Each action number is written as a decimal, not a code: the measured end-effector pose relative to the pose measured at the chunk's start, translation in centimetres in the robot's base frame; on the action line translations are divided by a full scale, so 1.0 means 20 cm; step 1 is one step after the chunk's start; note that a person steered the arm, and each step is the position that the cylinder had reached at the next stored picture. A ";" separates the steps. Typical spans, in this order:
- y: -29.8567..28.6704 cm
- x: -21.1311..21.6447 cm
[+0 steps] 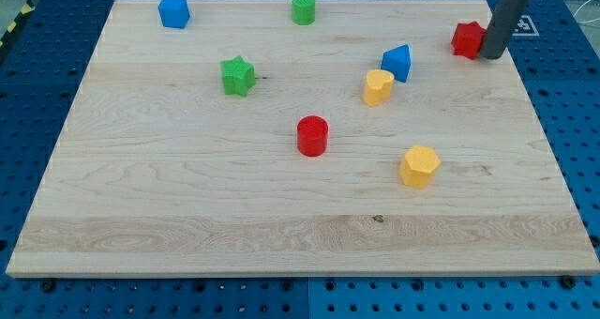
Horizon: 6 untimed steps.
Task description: Slide the red star to the top right
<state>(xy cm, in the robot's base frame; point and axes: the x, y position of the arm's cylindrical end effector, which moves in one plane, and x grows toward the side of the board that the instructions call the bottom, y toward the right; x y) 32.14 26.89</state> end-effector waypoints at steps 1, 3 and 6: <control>0.00 0.09; -0.18 0.06; -0.08 -0.14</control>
<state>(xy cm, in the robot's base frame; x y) 29.31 25.32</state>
